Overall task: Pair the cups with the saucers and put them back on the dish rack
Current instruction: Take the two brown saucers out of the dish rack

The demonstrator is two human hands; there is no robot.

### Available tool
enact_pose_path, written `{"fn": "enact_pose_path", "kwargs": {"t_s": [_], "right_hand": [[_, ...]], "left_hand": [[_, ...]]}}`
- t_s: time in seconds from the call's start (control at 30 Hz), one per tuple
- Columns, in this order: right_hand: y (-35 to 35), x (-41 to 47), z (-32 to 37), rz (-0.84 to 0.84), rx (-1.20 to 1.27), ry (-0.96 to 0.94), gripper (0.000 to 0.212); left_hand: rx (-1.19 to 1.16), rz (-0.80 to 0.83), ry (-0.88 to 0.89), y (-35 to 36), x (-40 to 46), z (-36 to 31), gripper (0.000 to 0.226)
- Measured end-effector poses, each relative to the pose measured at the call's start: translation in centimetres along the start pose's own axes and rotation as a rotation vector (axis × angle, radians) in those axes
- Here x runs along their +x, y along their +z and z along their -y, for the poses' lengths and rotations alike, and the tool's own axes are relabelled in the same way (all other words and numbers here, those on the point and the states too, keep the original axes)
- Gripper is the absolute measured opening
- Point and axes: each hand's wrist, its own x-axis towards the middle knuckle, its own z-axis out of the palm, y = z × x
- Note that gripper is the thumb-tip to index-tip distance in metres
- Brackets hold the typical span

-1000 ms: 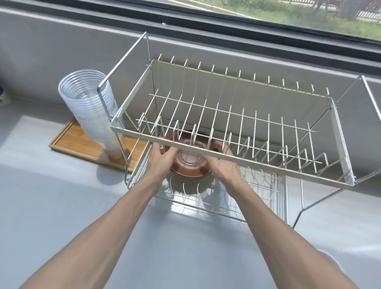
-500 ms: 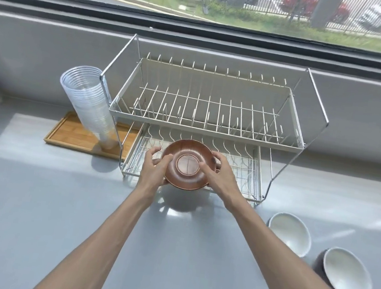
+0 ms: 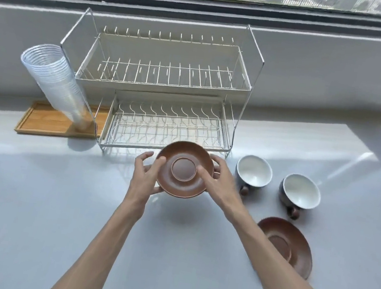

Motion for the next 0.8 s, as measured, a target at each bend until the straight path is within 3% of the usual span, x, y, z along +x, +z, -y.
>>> {"fn": "enact_pose_path", "kwargs": {"t_s": [0.1,0.5,0.8], "right_hand": [[-0.9,-2.5,-2.1,-0.05,-0.003,0.031,0.037],[-3.0,-7.8,-8.4,-0.171,-0.032,0.222,0.074],[-3.9,-8.7,-9.9,-0.193,-0.055,0.257,0.066]], "left_hand": [[0.037,0.044,-0.023,0.7,-1.7,1.7,0.045],[0.144,0.166,-0.118,3.7,-4.8,7.1,0.047],[0.206,0.193,-0.167,5.1,-5.0,8.7,0.046]]}}
